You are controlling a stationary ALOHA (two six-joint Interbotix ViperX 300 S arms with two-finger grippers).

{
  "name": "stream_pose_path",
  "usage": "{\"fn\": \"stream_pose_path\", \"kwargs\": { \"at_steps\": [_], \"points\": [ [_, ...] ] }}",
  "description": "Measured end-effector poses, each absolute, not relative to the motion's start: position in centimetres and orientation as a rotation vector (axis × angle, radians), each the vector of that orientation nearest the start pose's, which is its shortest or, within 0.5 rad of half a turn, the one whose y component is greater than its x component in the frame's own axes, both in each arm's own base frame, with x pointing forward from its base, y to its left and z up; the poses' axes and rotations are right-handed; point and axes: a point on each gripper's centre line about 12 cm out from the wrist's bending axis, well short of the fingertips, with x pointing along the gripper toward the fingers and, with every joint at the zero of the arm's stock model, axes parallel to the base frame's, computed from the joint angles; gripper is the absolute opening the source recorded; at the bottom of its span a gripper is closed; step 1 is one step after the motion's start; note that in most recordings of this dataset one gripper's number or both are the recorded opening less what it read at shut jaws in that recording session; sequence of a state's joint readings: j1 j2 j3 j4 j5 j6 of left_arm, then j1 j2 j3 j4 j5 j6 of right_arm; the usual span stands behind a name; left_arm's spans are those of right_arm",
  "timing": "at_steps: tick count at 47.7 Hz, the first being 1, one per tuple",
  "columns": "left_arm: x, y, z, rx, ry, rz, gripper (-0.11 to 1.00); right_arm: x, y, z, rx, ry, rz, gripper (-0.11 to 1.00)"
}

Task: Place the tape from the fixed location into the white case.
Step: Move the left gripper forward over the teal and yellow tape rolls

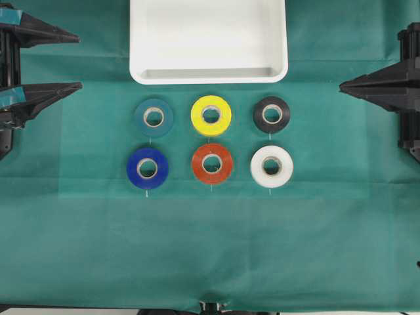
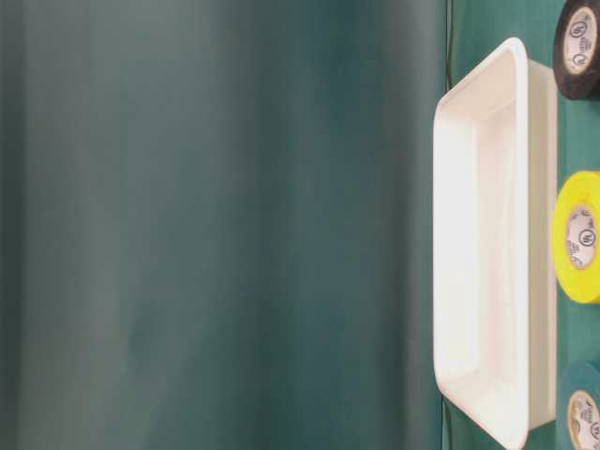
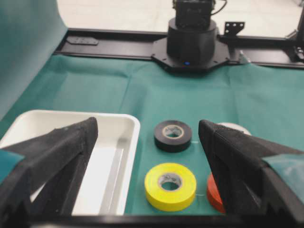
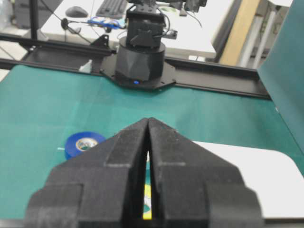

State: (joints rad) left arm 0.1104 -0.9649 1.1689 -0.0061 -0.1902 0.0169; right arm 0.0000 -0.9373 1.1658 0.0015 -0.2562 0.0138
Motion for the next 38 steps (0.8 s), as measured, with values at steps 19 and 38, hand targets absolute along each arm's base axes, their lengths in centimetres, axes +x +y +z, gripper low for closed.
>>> {"fn": "stream_pose_path", "kwargs": {
  "at_steps": [19,38],
  "points": [
    [20.5,2.3,28.3,0.010,0.022,0.113,0.98,20.5,0.0,28.7,0.015,-0.017,0.001,0.00],
    [24.4,2.8,28.2,0.011,0.031,0.113,0.98,20.8,0.0,28.9,0.015,-0.014,0.001,0.00]
  ]
}}
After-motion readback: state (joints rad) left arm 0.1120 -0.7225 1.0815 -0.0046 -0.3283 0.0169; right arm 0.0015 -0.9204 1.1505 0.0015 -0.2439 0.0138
